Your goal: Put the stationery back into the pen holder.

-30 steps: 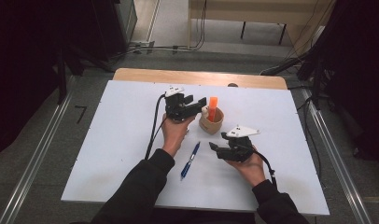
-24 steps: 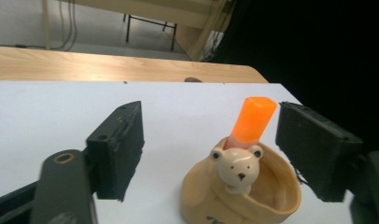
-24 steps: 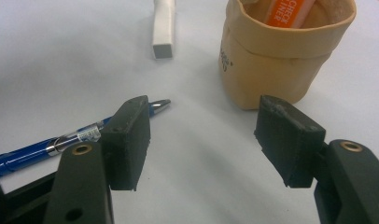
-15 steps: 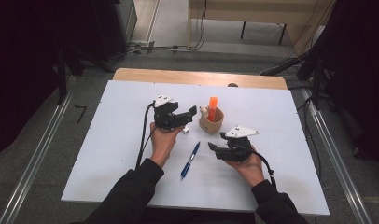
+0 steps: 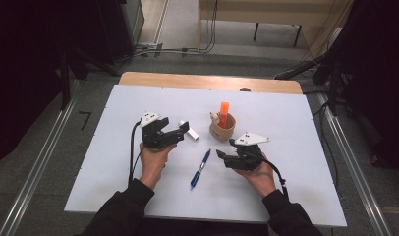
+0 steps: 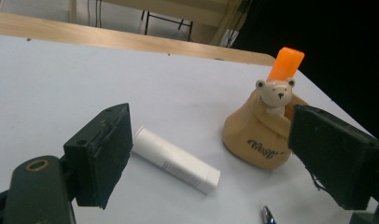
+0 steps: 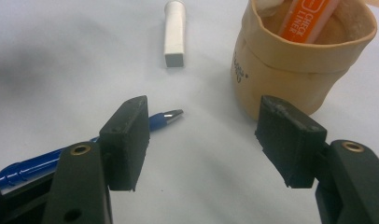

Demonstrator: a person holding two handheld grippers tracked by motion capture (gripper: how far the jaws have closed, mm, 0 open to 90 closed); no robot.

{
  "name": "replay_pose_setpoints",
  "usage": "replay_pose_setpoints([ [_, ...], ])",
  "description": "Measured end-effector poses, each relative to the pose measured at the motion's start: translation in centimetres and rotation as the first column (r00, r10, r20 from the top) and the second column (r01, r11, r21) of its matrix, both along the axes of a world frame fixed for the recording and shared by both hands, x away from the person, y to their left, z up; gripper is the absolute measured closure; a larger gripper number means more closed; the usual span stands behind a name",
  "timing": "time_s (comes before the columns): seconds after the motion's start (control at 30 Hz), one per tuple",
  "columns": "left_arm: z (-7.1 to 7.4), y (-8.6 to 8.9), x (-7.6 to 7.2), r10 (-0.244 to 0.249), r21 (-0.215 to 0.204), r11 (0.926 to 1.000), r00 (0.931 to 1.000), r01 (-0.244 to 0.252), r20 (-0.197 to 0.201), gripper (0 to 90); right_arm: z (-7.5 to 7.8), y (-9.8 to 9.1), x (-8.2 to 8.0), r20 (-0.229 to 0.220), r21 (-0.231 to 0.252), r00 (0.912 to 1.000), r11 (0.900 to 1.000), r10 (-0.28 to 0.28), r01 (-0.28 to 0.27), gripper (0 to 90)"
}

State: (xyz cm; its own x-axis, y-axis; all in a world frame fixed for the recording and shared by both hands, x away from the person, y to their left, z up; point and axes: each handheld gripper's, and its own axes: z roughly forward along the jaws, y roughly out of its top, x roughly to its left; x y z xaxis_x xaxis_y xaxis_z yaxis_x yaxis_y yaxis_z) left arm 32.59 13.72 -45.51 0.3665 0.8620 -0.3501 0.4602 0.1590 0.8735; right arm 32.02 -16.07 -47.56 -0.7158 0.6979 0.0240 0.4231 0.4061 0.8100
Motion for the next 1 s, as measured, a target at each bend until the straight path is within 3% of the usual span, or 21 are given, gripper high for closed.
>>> replay_pose_setpoints([
  [0.3, -1.6, 1.9, -2.1, 0.005, -0.003, 1.0, 1.0, -0.005, -0.004, 14.7, 0.3, 0.6, 0.1, 0.013, 0.013, 0.9999, 0.9999, 0.002, -0.002, 33.0],
  [0.6, -1.6, 2.9, -3.6, 0.01, 0.026, 0.9996, 0.9997, -0.01, 0.022, 14.7, 0.4, 1.6, 0.3, 0.016, 0.018, 0.9999, 0.9998, 0.004, -0.004, 32.6],
  [0.77, -1.8, 3.3, -4.0, 0.021, 0.05, 0.9985, 0.999, -0.023, 0.039, 15.3, 0.4, 2.5, 0.6, 0.029, 0.001, 0.9995, 0.9999, 0.011, -0.011, 32.6],
  [1.0, -2.2, 3.4, -3.6, 0.028, 0.065, 0.9974, 0.9992, -0.03, 0.028, 15.3, 0.1, 4.0, 1.3, 0.024, 0.003, 0.9997, 1.0, 0.008, -0.008, 32.6],
])
